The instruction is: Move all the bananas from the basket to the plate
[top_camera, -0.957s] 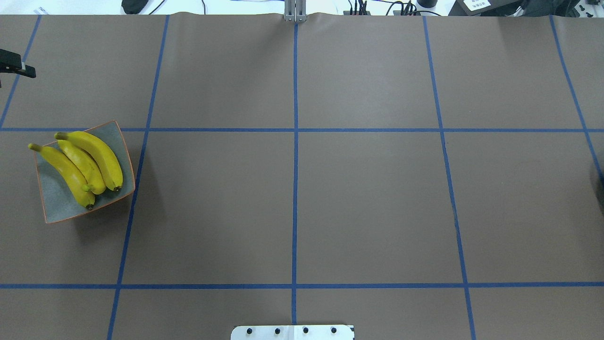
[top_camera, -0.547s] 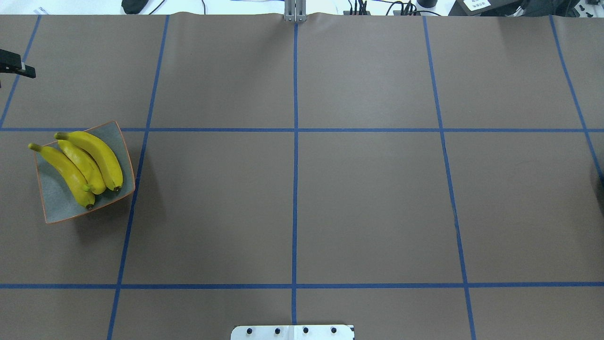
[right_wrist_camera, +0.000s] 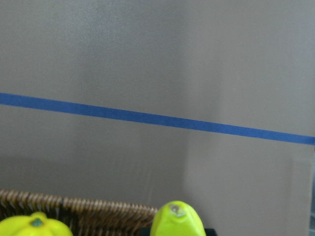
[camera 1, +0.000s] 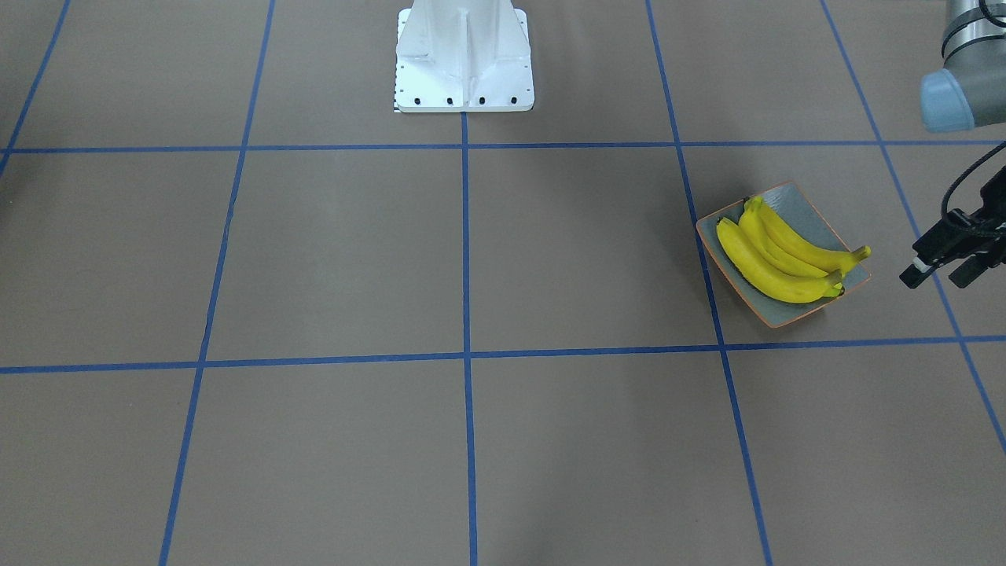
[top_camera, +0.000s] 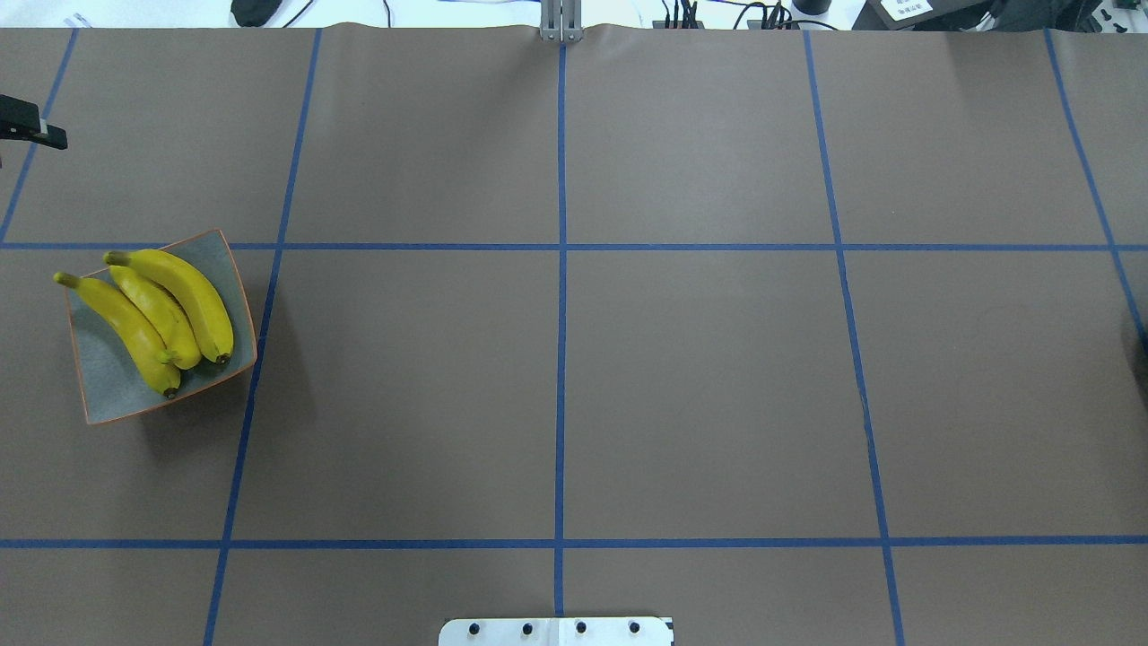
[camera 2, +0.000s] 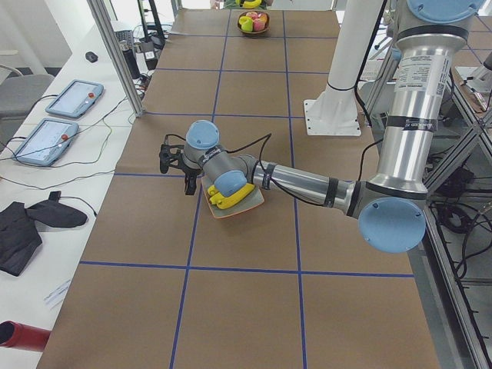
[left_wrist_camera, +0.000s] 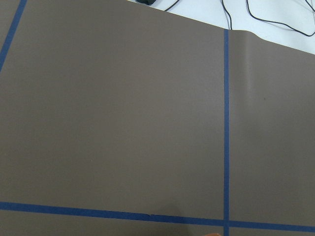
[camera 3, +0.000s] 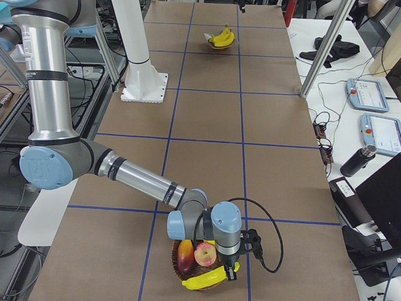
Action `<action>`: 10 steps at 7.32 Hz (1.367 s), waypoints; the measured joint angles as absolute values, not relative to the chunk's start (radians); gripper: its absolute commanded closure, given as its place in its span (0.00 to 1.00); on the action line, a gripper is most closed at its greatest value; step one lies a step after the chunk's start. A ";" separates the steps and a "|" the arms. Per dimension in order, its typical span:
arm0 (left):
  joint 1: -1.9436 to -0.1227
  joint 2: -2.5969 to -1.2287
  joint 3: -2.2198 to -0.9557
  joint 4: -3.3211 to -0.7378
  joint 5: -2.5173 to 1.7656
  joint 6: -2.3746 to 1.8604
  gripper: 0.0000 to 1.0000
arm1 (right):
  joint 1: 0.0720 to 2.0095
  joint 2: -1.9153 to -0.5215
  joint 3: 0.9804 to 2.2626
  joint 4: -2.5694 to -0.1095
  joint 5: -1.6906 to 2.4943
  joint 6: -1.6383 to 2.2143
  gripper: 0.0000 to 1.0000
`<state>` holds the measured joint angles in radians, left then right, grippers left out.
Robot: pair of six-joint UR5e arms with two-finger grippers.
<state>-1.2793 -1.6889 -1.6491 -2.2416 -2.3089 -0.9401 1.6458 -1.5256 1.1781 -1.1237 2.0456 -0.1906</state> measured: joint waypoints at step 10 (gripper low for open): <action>-1.223 -1.839 -1.661 -2.271 -2.314 -1.156 0.01 | 1.258 -1.052 1.498 -1.508 2.315 0.803 1.00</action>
<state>-1.2227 -1.8392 -1.6609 -2.2710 -2.3136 -1.1559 1.2582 -1.0517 1.4983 -1.5081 2.3150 0.8031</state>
